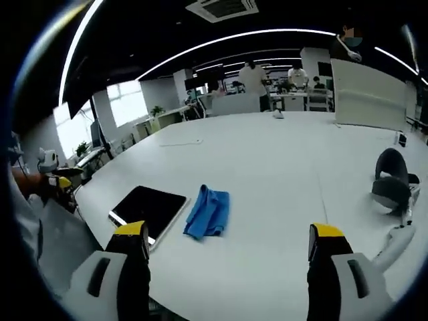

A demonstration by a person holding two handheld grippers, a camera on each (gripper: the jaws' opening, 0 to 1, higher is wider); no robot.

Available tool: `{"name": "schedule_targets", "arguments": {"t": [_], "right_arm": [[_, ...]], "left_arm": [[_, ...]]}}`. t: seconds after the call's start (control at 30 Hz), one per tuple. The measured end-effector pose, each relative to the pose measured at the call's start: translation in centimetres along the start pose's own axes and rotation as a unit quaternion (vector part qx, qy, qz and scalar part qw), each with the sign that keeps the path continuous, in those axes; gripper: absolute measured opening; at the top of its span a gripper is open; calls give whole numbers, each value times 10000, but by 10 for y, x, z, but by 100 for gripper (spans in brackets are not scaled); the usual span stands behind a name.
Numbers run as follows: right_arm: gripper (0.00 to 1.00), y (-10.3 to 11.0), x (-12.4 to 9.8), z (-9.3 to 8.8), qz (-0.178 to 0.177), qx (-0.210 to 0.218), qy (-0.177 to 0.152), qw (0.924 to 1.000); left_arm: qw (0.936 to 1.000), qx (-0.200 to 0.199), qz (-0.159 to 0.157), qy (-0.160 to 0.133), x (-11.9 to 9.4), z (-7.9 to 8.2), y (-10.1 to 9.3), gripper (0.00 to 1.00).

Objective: Wipe the mirror surface with the cleaning cloth until all visible marks leave the cleaned area.

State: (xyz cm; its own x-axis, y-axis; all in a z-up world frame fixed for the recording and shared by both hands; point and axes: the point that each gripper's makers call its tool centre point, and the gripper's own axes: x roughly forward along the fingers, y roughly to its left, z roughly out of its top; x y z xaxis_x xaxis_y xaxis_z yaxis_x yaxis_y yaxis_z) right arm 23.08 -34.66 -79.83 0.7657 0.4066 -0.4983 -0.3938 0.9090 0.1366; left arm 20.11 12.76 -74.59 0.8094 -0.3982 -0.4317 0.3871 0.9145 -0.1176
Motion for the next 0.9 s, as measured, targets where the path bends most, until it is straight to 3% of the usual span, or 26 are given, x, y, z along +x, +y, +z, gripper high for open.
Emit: {"name": "schedule_targets", "arguments": {"t": [0.3,0.57,0.9], "right_arm": [[99,6,-4,2,75,52,-54,9999],[99,4,1,-4,-80,356,-8,9993],[98,8,3,-7,-82,415,61,9991]], "left_arm": [[10000,-31,-64,56,14,-11,3,99],[9995,5,-312,89,27,-7,1,99],[9995,1,-313,60,27,-5,3,99]]}}
